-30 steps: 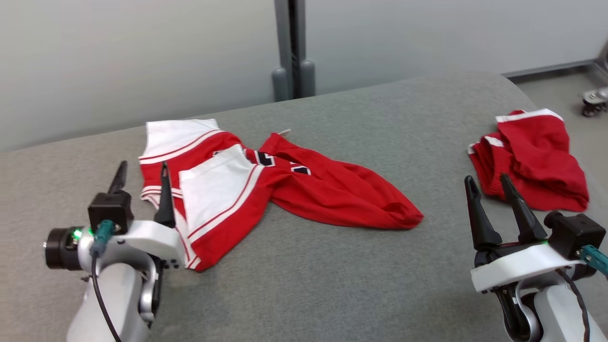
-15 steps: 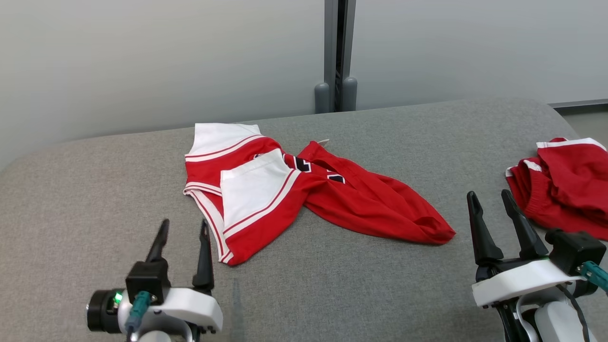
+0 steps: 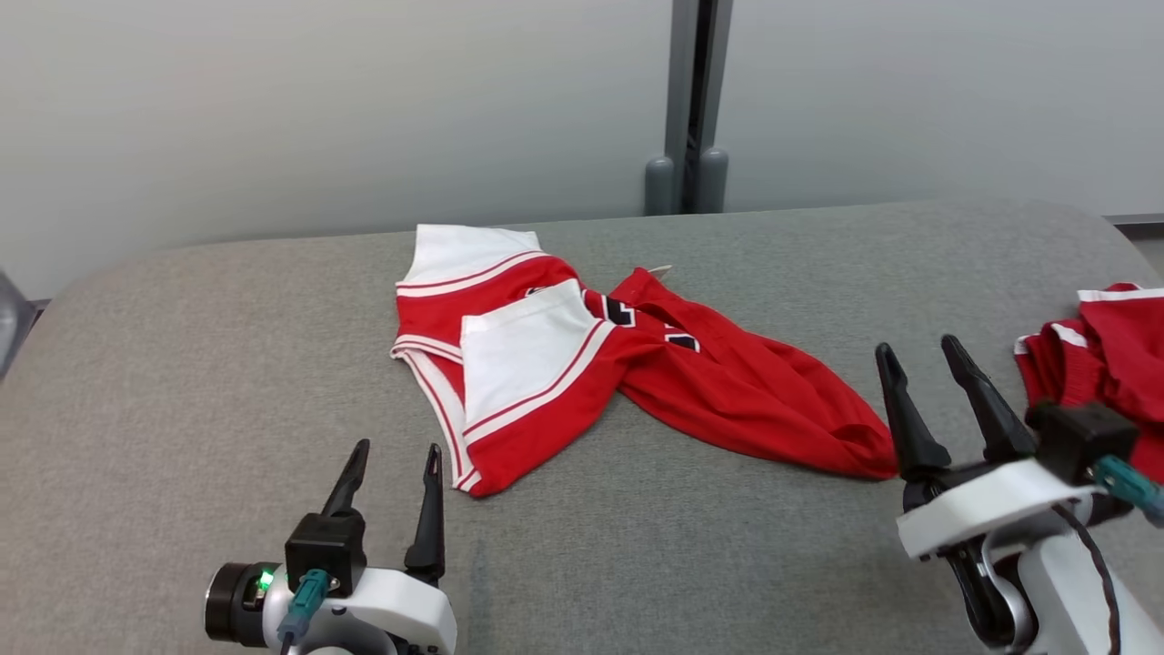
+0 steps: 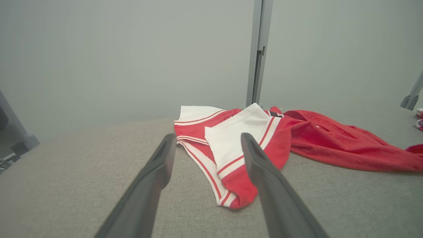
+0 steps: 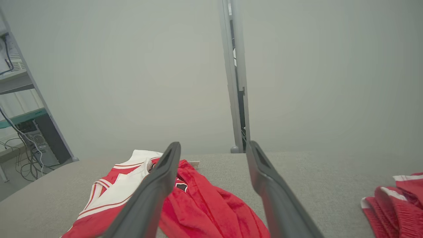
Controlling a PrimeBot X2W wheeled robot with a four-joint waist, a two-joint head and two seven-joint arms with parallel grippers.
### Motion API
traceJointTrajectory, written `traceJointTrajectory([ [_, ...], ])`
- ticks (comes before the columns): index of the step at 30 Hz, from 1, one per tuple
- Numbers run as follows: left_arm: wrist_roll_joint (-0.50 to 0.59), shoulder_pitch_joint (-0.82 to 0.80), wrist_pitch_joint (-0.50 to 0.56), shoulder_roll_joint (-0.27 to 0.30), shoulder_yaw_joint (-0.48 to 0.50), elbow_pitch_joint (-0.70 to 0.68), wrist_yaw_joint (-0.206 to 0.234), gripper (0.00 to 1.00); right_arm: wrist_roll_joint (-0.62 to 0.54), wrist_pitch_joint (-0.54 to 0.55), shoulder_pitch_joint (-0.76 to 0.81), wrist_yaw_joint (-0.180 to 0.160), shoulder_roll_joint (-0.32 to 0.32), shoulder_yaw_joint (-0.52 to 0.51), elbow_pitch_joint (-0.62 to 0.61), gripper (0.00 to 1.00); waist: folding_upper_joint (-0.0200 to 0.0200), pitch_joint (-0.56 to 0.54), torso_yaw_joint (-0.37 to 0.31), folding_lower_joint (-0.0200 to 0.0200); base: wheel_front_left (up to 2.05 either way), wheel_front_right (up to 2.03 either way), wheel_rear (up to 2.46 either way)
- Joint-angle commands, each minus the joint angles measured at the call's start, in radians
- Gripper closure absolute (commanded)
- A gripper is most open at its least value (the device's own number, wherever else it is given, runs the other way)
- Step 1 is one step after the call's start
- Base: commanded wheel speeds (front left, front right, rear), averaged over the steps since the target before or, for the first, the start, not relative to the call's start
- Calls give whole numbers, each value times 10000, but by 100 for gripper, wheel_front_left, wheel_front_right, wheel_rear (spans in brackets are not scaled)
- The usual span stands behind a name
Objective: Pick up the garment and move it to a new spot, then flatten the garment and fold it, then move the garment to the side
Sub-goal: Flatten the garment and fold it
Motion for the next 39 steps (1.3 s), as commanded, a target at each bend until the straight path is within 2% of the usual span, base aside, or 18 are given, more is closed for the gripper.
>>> traceJointTrajectory([
  [1,69,-101,-35,44,-17,27,-15,0,-9,-1,-222,0,-146,142,102,0,0,74,188,0,0,0,0],
  [7,-197,-385,-35,35,-513,-44,19,0,367,68,-1827,0,-955,1492,1628,0,0,550,948,0,0,0,0],
  [18,-764,-1141,-36,30,-1642,-366,426,0,1119,635,-4792,-1,-2447,4319,4532,0,0,1902,2410,0,0,0,0],
  [26,-1138,-1508,-36,30,-2127,-538,747,0,2226,648,-5888,-1,-3108,6397,5136,0,0,2548,3102,0,0,0,0],
  [37,-1432,-1748,-36,34,-2490,-706,995,0,3704,841,-6872,-1,-3435,8115,5810,0,0,3076,3576,0,0,0,0],
  [38,-1443,-1759,-36,34,-2505,-708,1005,0,3827,894,-6914,-1,-3442,8226,5901,5,0,3106,3608,0,0,0,0],
  [39,-1445,-1772,-36,34,-2511,-715,1038,0,3937,891,-6988,-1,-3442,8304,6005,5,0,3128,3629,0,0,0,0],
])
